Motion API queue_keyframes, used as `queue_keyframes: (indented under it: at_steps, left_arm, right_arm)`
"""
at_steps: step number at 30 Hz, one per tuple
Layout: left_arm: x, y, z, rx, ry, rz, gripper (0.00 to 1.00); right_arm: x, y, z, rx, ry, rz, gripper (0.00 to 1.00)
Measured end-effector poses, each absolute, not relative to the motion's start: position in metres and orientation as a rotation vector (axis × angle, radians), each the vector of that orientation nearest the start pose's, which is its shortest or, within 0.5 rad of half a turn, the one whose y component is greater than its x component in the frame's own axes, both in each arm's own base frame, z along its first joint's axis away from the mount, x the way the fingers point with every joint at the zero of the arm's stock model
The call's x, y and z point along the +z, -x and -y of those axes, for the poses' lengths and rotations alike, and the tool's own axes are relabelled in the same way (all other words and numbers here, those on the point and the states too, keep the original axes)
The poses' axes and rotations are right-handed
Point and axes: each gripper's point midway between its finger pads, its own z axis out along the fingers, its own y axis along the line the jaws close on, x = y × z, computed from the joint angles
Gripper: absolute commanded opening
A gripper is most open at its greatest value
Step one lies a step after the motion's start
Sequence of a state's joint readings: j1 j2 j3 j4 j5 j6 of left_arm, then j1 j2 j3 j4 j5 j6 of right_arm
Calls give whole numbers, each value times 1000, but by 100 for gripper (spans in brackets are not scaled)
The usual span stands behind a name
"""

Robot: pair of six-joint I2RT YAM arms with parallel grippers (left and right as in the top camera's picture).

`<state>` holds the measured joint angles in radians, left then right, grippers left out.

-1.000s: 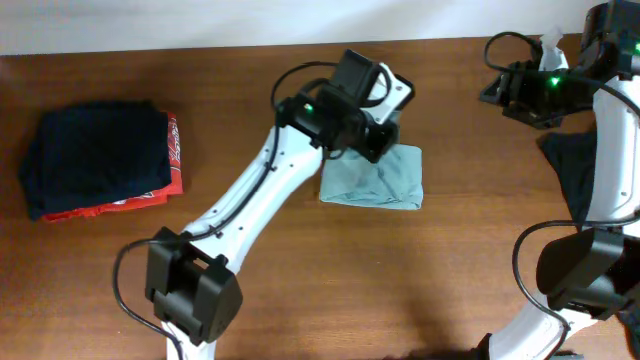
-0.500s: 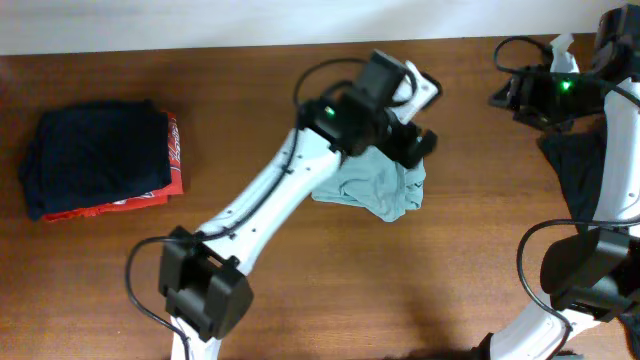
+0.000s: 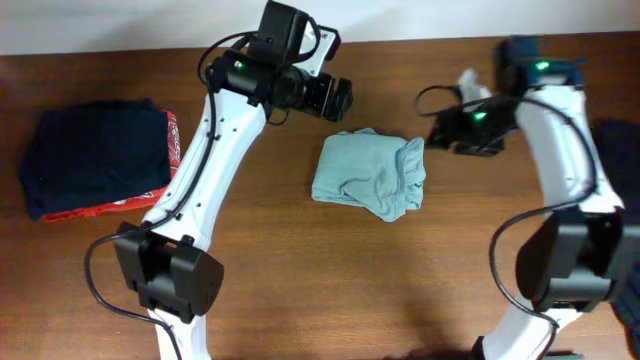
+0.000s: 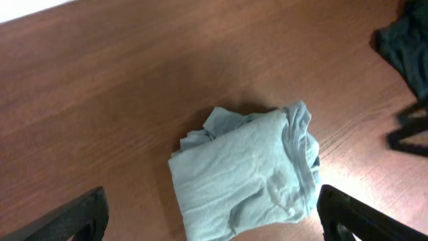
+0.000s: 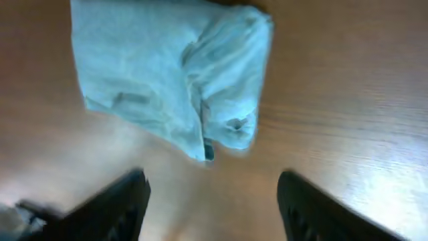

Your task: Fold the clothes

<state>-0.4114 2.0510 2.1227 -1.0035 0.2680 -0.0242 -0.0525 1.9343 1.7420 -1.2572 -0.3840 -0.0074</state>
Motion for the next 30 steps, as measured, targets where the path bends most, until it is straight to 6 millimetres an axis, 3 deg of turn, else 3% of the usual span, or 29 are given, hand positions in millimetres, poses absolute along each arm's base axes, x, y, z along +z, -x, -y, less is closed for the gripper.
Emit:
queue_keyframes:
  at_steps: [4, 9, 13, 15, 18, 24, 30]
  left_arm:
    - [231, -463, 248, -496, -590, -2469, 99]
    - [230, -464, 246, -479, -585, -2472, 99]
    - [229, -466, 243, -450, -575, -2475, 99]
    - [229, -466, 242, -445, -574, -2477, 99]
    - [229, -466, 241, -436, -571, -2478, 99]
    - [227, -464, 240, -434, -572, -2491, 99]
    - [226, -465, 237, -408, -564, -2494, 99]
  right_arm:
    - [109, -395, -66, 541, 53, -2970, 56]
    - [74, -397, -81, 510, 118, -2938, 52]
    - [51, -390, -91, 510, 144, -2934, 42]
    - [46, -391, -93, 508, 142, -2922, 32]
    - [40, -392, -92, 502, 123, -2913, 4]
    - [38, -395, -83, 454, 78, -2915, 4]
    - [39, -387, -52, 530, -78, -2952, 4]
